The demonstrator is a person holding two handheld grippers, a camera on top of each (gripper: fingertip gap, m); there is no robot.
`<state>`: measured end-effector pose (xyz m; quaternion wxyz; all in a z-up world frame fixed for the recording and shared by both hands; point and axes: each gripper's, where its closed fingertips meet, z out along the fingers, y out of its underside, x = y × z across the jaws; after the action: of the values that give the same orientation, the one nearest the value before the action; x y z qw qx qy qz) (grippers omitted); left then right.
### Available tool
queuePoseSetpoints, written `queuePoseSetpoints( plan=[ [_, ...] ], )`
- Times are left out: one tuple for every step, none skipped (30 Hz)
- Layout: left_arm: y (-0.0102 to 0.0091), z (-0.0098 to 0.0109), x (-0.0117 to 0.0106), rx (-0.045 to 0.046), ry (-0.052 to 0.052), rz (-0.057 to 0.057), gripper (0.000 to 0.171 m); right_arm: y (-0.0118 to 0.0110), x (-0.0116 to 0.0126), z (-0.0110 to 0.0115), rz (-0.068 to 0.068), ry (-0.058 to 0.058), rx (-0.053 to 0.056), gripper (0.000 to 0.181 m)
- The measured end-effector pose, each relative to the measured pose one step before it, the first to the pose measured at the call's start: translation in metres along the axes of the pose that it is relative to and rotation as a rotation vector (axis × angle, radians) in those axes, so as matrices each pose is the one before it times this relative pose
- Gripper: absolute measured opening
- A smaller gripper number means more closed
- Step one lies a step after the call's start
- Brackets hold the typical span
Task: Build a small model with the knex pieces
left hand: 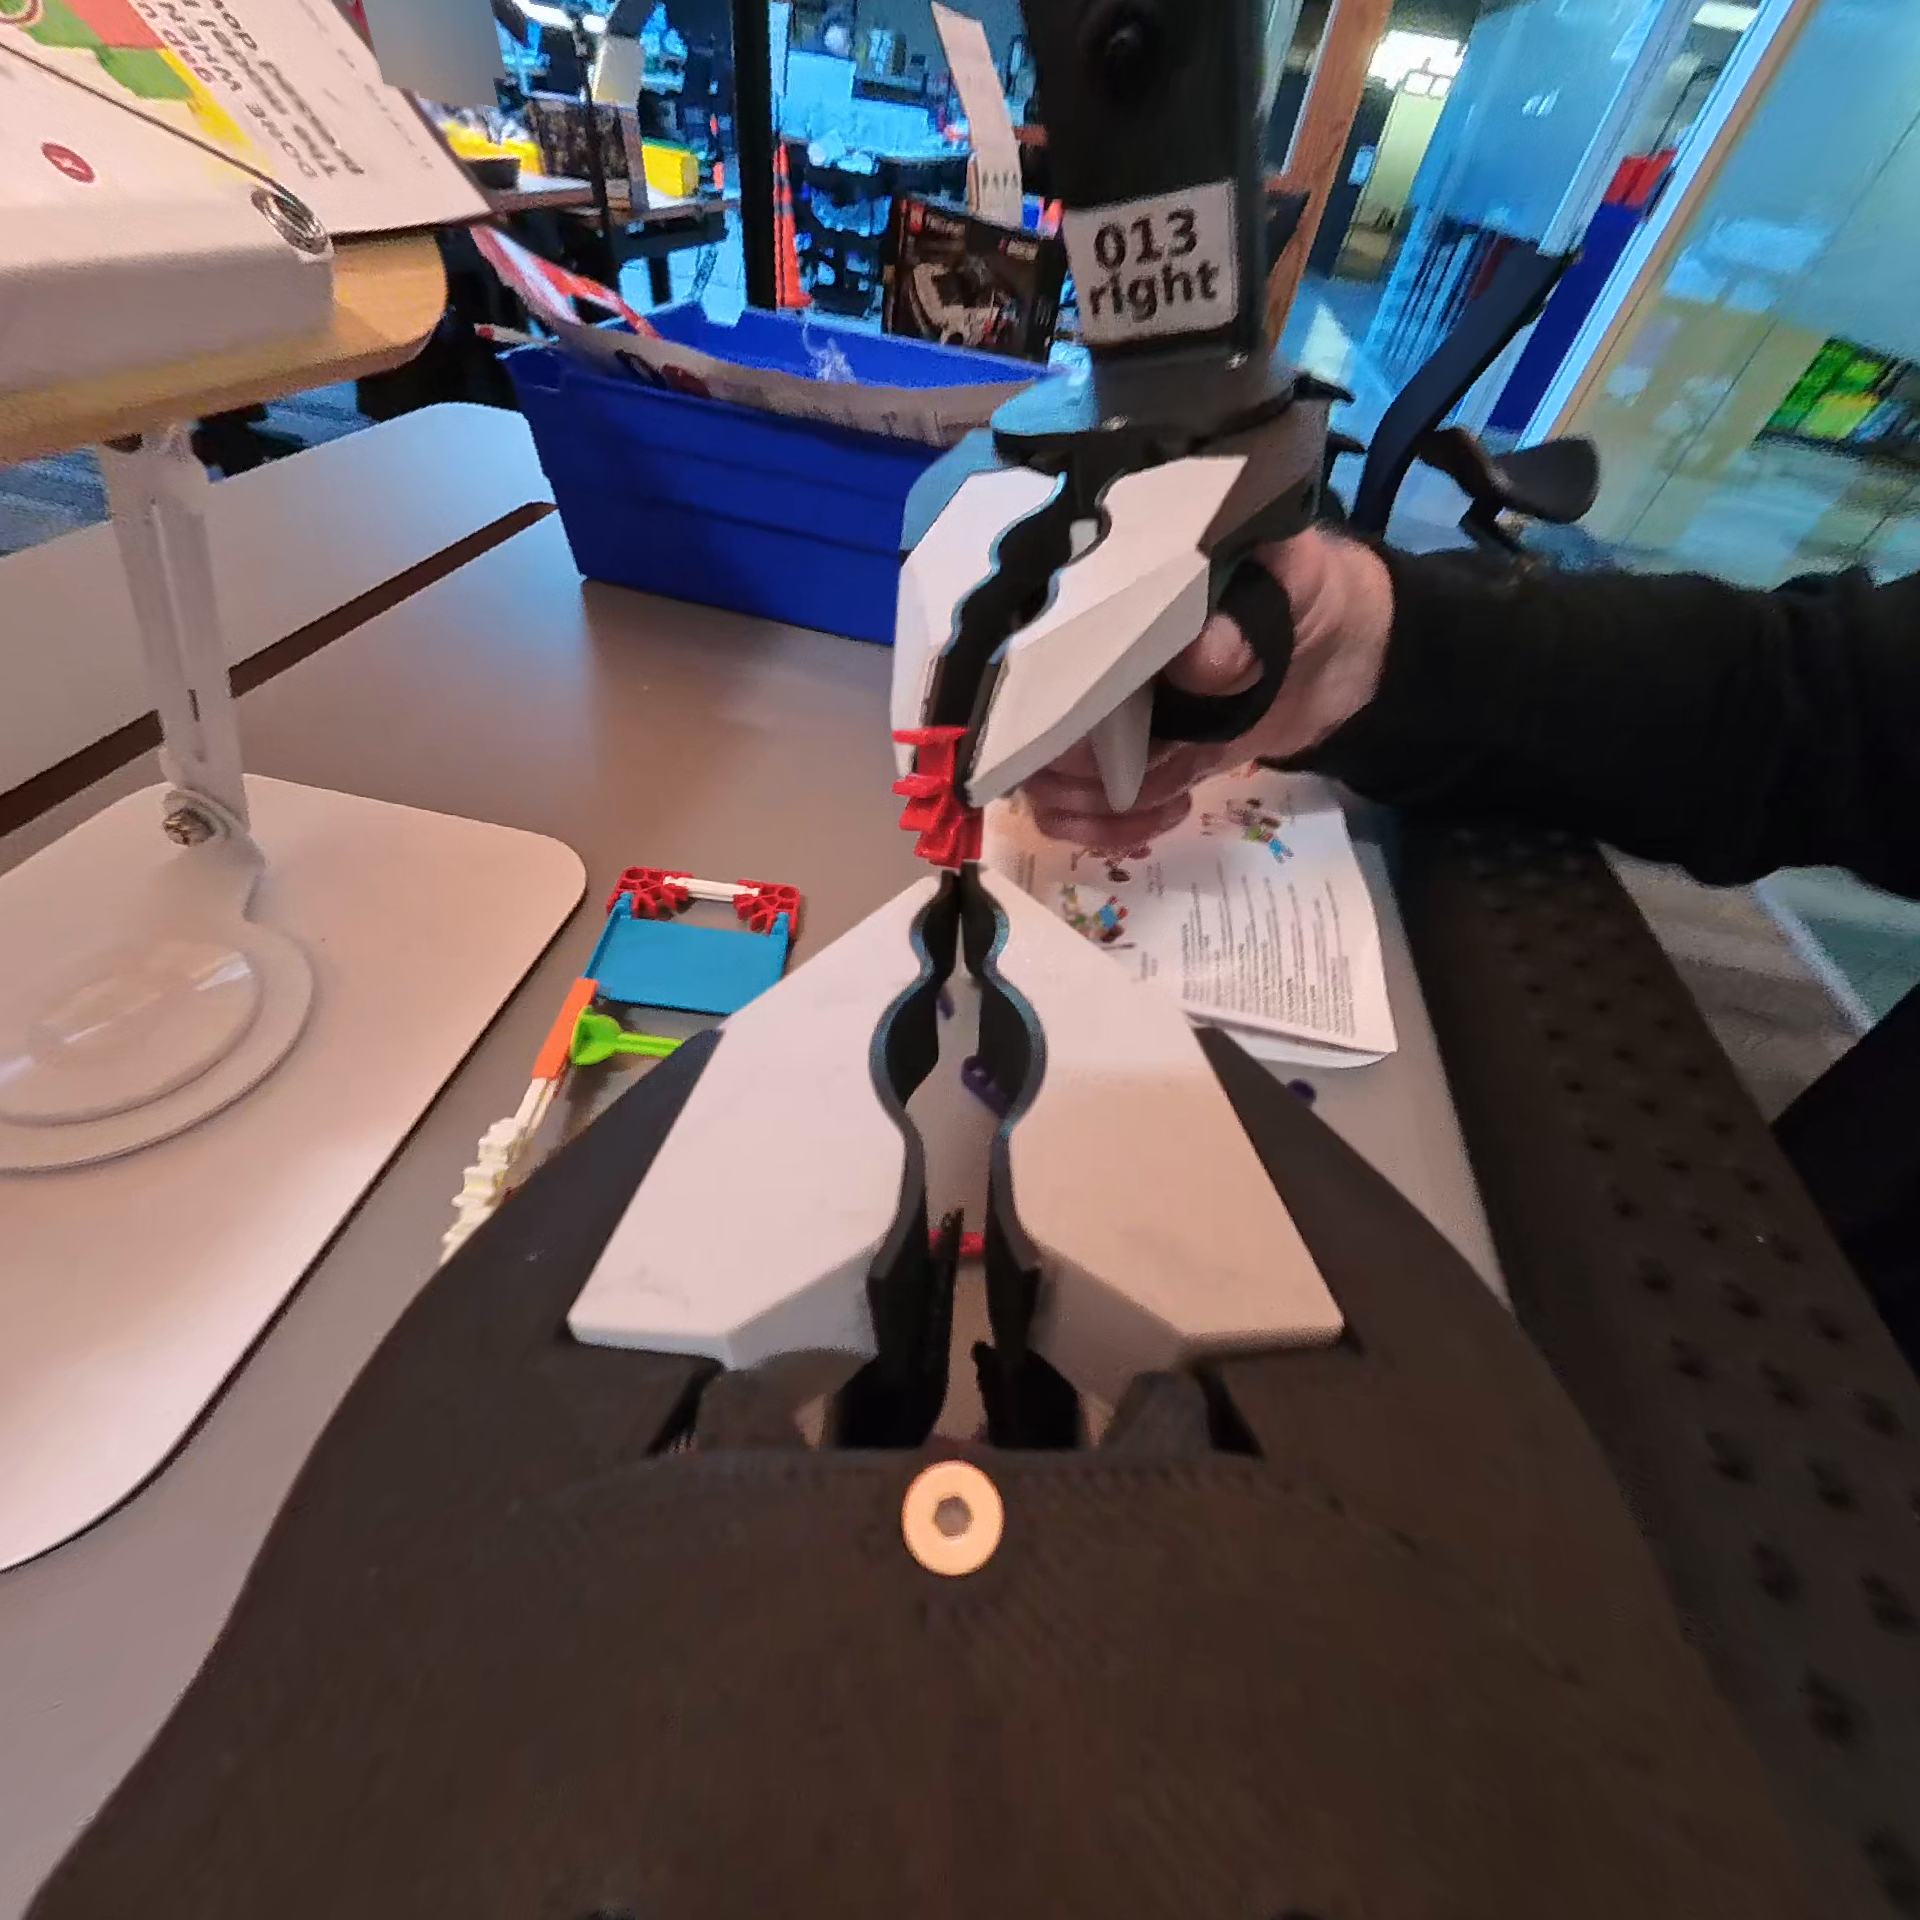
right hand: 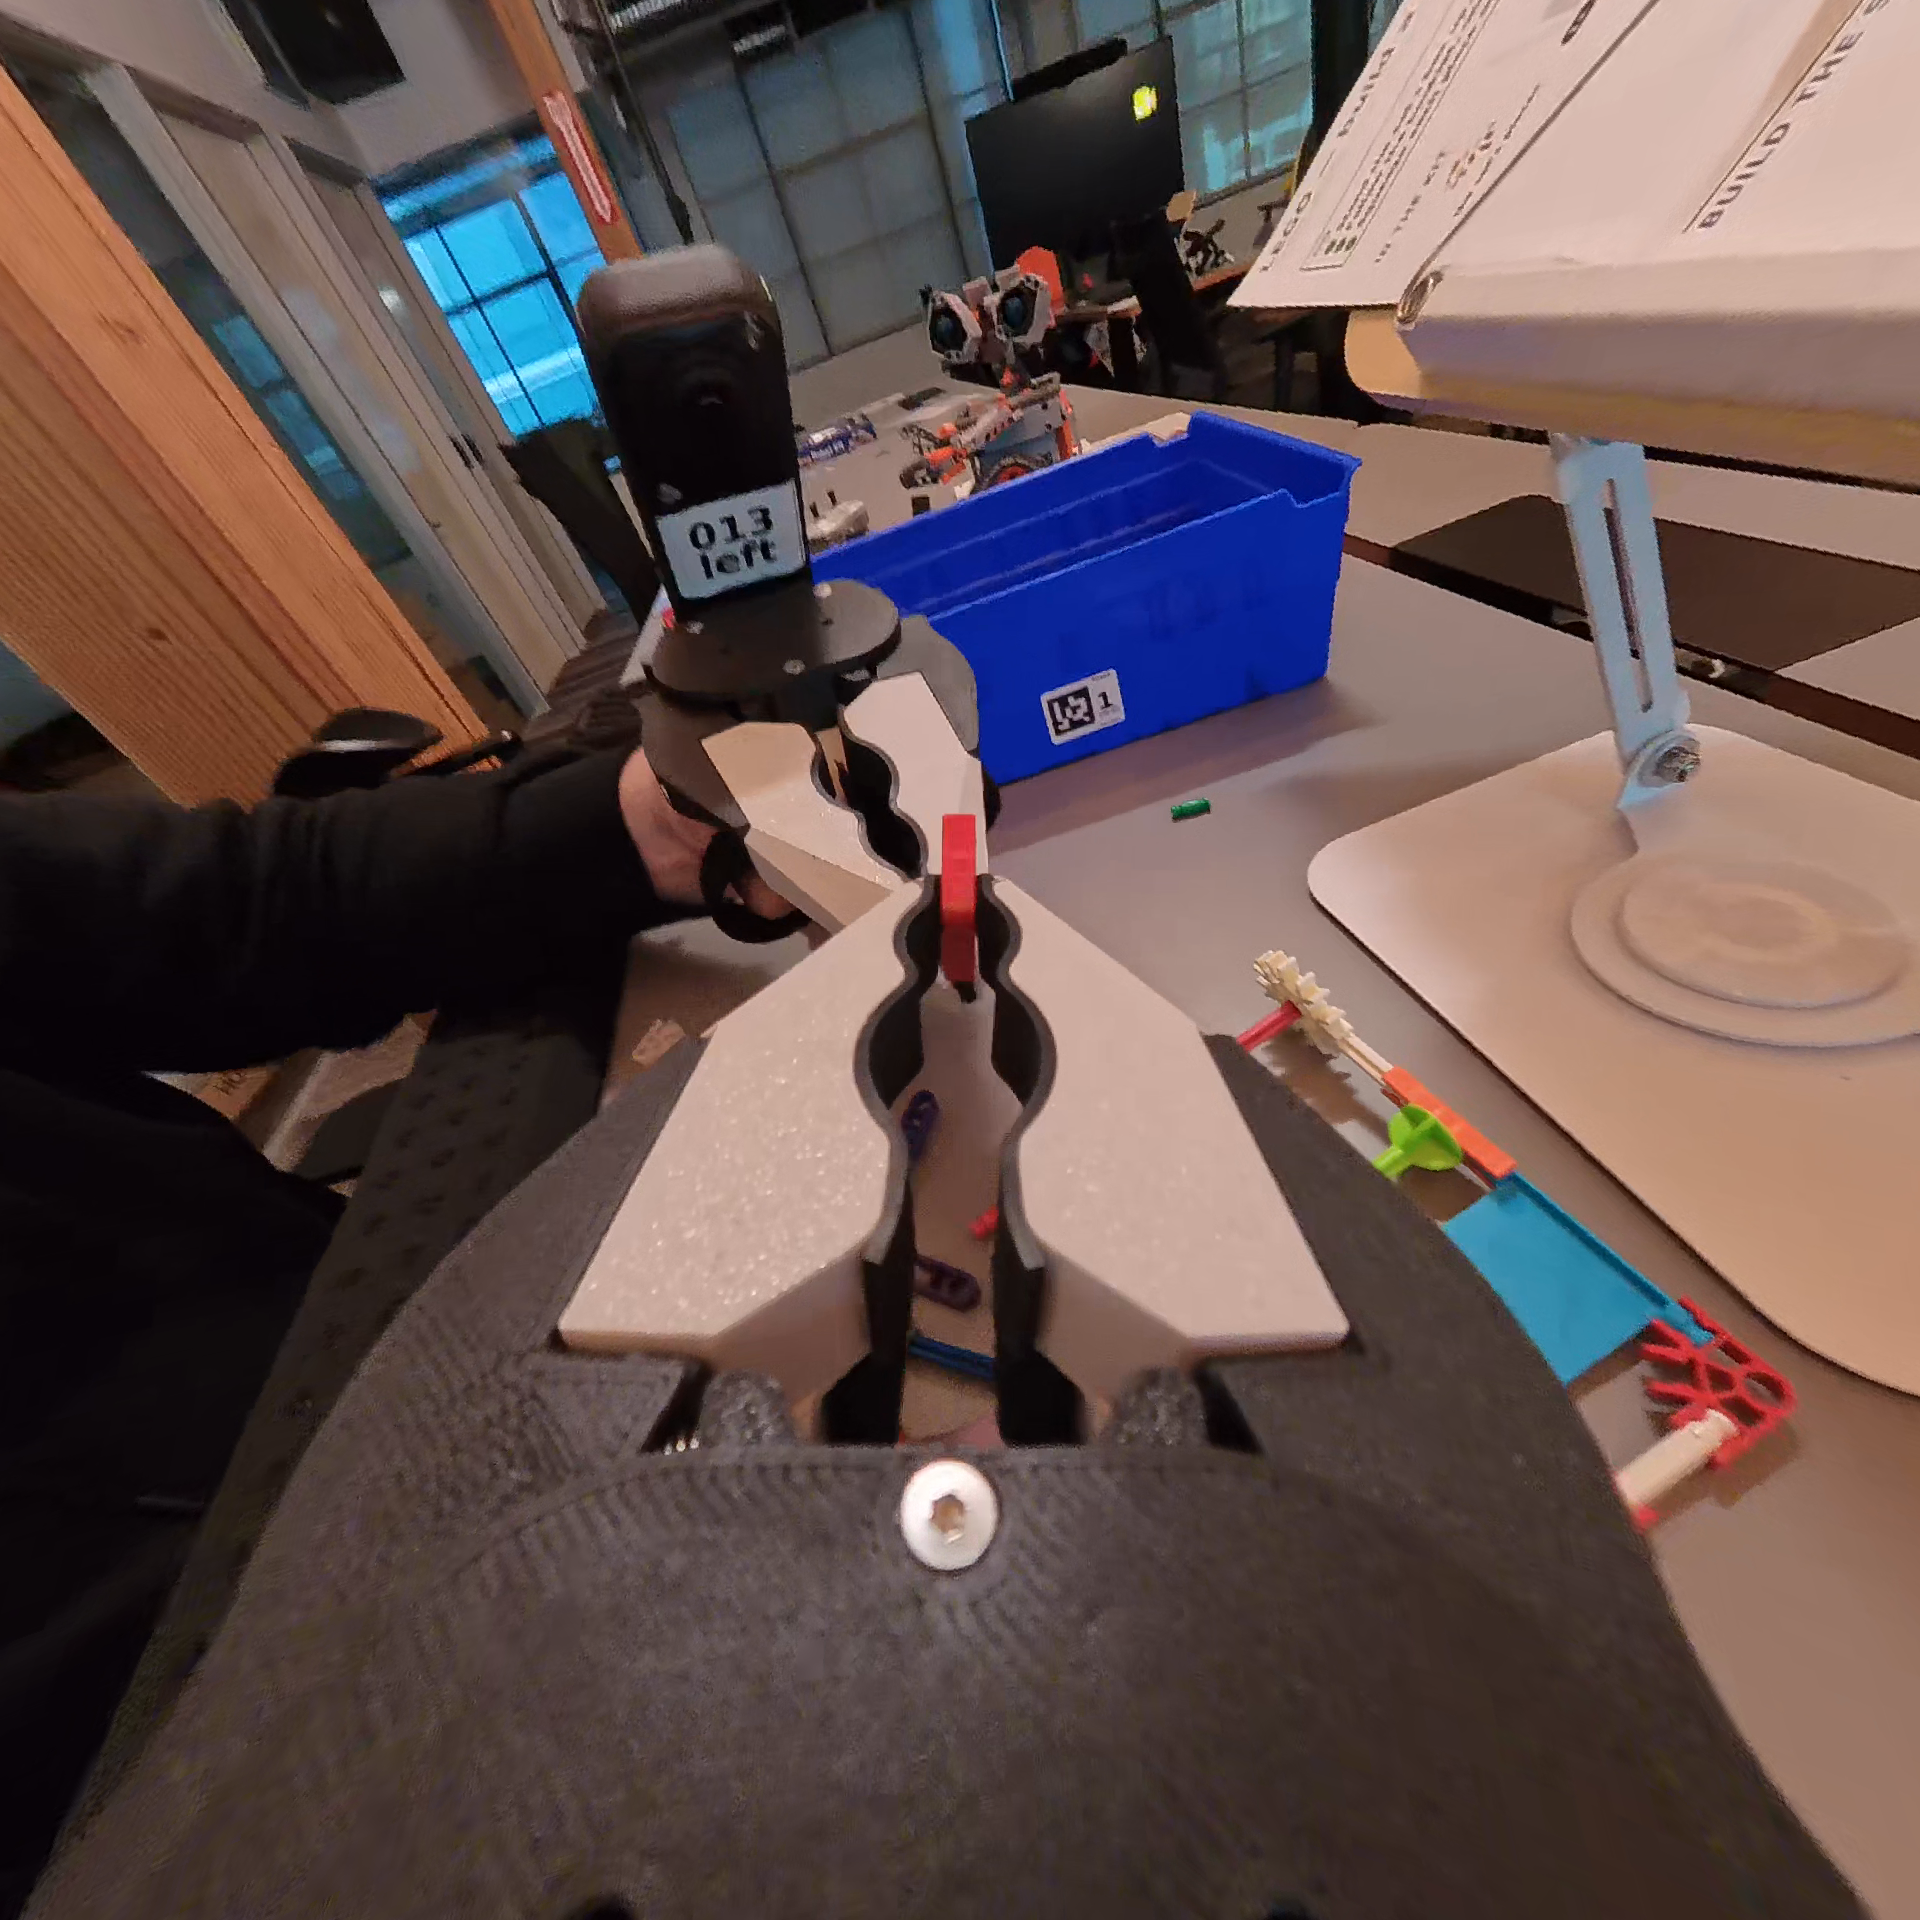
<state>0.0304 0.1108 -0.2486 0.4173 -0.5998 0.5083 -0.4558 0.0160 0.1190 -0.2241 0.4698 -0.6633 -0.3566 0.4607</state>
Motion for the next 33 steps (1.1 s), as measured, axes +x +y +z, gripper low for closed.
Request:
queuePoseSetpoints(
  plan=[
    [0.00184, -0.00017, -0.00107, -0.02305, -0.0165, 0.0284, 0.000, 0.00129, 0.00054, 0.00019, -0.0310, 0.0148, -0.0210, 0.004],
    [0.00205, 0.00024, 0.00020, -0.02308, -0.0107, 0.0259, 0.000, 0.00236, 0.00148, 0.00106, -0.0228, 0.0190, -0.0296, 0.004],
    [0.00146, 0.00013, 0.00067, -0.01597, -0.0040, 0.0130, 0.000, 0.00221, 0.00028, 0.00157, -0.0120, 0.0072, -0.0258, 0.004],
    [0.00091, -0.00027, -0.00271, -0.00689, -0.0215, 0.0047, 0.000, -0.00044, -0.00034, 0.00113, -0.0061, -0.0018, -0.0002, 0.004],
    [-0.00214, -0.00078, -0.00175, 0.01405, -0.0152, -0.0060, 0.000, -0.00153, 0.00050, 0.00019, 0.0020, -0.0017, 0.0130, 0.004],
    [-0.00059, -0.00047, -0.00019, 0.00500, -0.0011, -0.0109, 0.000, -0.00080, 0.00019, -0.00020, 0.0097, -0.0096, 0.0079, 0.004],
    [-0.00140, -0.00044, -0.00257, 0.01213, -0.0137, -0.0148, 0.009, -0.00138, -0.00156, -0.00089, 0.0110, -0.0204, 0.0118, 0.004],
    [-0.00117, -0.00059, -0.00109, 0.01061, 0.0030, -0.0144, 0.013, -0.00278, -0.00262, -0.00117, 0.0071, -0.0215, 0.0232, 0.004],
    [-0.00137, -0.00044, 0.00233, 0.01131, 0.0264, -0.0249, 0.013, -0.00279, -0.00252, -0.00062, 0.0051, -0.0165, 0.0250, 0.004],
    [-0.00114, 0.00015, 0.00206, 0.01038, 0.0223, -0.0225, 0.013, -0.00085, -0.00122, 0.00013, 0.0041, -0.0051, 0.0100, 0.004],
    [-0.00081, 0.00055, 0.00142, 0.00928, 0.0123, -0.0099, 0.011, 0.00016, 0.00048, 0.00053, -0.0014, 0.0069, 0.0010, 0.004],
    [-0.00092, 0.00066, 0.00187, 0.01285, 0.0110, -0.0042, 0.007, -0.00098, 0.00010, -0.00024, -0.0031, 0.0026, 0.0062, 0.004],
    [-0.00230, 0.00021, 0.00286, 0.02221, 0.0203, -0.0150, 0.003, -0.00189, -0.00067, -0.00086, 0.0030, -0.0058, 0.0104, 0.004],
    [-0.00208, 0.00042, 0.00158, 0.01649, 0.0166, -0.0270, 0.003, -0.00156, -0.00019, -0.00106, 0.0072, -0.0053, 0.0089, 0.004],
    [-0.00079, 0.00024, 0.00178, 0.00454, 0.0146, -0.0134, 0.001, -0.00085, 0.00040, -0.00077, 0.0025, -0.0005, 0.0056, 0.004],
    [-0.00121, -0.00035, 0.00295, 0.00776, 0.0175, 0.0079, 0.005, -0.00040, 0.00055, -0.00050, -0.0048, 0.0038, 0.0031, 0.004],
    [-0.00085, -0.00071, 0.00325, 0.00282, 0.0229, -0.0050, 0.012, -0.00055, 0.00006, -0.00014, -0.0040, 0.0013, 0.0042, 0.004],
    [-0.00087, -0.00100, 0.00196, 0.00299, 0.0179, -0.0167, 0.017, -0.00130, -0.00213, -0.00009, 0.0017, -0.0138, 0.0098, 0.004],
    [-0.00142, -0.00101, 0.00069, 0.00929, 0.0089, -0.0068, 0.024, -0.00098, -0.00349, 0.00041, 0.0030, -0.0213, 0.0091, 0.004],
    [-0.00188, -0.00049, -0.00054, 0.01450, -0.0031, -0.0008, 0.022, 0.00073, -0.00149, 0.00114, -0.0018, -0.0059, -0.0027, 0.004],
    [-0.00213, 0.00017, 0.00184, 0.01436, 0.0094, -0.0020, 0.021, 0.00177, 0.00005, 0.00155, -0.0074, 0.0061, -0.0096, 0.004],
    [-0.00118, 0.00078, 0.00164, 0.00699, 0.0066, -0.0023, 0.023, -0.00007, -0.00117, 0.00101, -0.0039, -0.0030, 0.0020, 0.004],
    [-0.00247, 0.00003, 0.00039, 0.01494, -0.0031, 0.0083, 0.020, -0.00159, -0.00220, 0.00027, 0.0062, -0.0129, 0.0114, 0.004],
    [-0.00241, -0.00042, -0.00018, 0.01443, -0.0041, 0.0072, 0.012, -0.00163, -0.00209, -0.00027, 0.0080, -0.0137, 0.0097, 0.004],
    [-0.00101, 0.00008, -0.00023, 0.00588, 0.0007, -0.0019, 0.008, -0.00100, -0.00073, -0.00038, -0.0002, -0.0039, 0.0055, 0.004],
    [0.00001, 0.00049, -0.00104, 0.00134, -0.0034, -0.0030, 0.007, -0.00017, 0.00075, -0.00046, -0.0054, 0.0052, 0.0020, 0.004],
    [0.00064, 0.00059, -0.00163, -0.00300, -0.0081, -0.0014, 0.006, 0.00048, 0.00112, -0.00039, -0.0032, 0.0048, -0.0001, 0.004],
    [0.00061, 0.00022, -0.00017, -0.00392, 0.0019, -0.0001, 0.006, 0.00056, 0.00071, -0.00038, -0.0001, 0.0008, -0.0014, 0.004],
    [0.00055, -0.00003, -0.00093, -0.00335, -0.0034, 0.0060, 0.004, 0.00091, 0.00104, -0.00021, -0.0003, 0.0044, -0.0058, 0.005],
    [0.00142, 0.00001, -0.00099, -0.00734, -0.0029, 0.0037, 0.004, 0.00095, 0.00103, -0.00009, -0.0045, 0.0085, -0.0098, 0.006],
    [0.00119, -0.00005, -0.00003, -0.00658, 0.0053, -0.0018, 0.004, 0.00036, 0.00054, -0.00029, -0.0112, 0.0091, -0.0074, 0.007],
    [0.00145, -0.00029, 0.00041, -0.01087, 0.0065, -0.0002, 0.004, -0.00058, 0.00033, -0.00086, -0.0153, 0.0108, -0.0037, 0.007],
    [0.00180, -0.00048, -0.00085, -0.01496, -0.0043, 0.0085, 0.004, -0.00112, 0.00033, -0.00132, -0.0167, 0.0112, -0.0032, 0.008]
  ],
)
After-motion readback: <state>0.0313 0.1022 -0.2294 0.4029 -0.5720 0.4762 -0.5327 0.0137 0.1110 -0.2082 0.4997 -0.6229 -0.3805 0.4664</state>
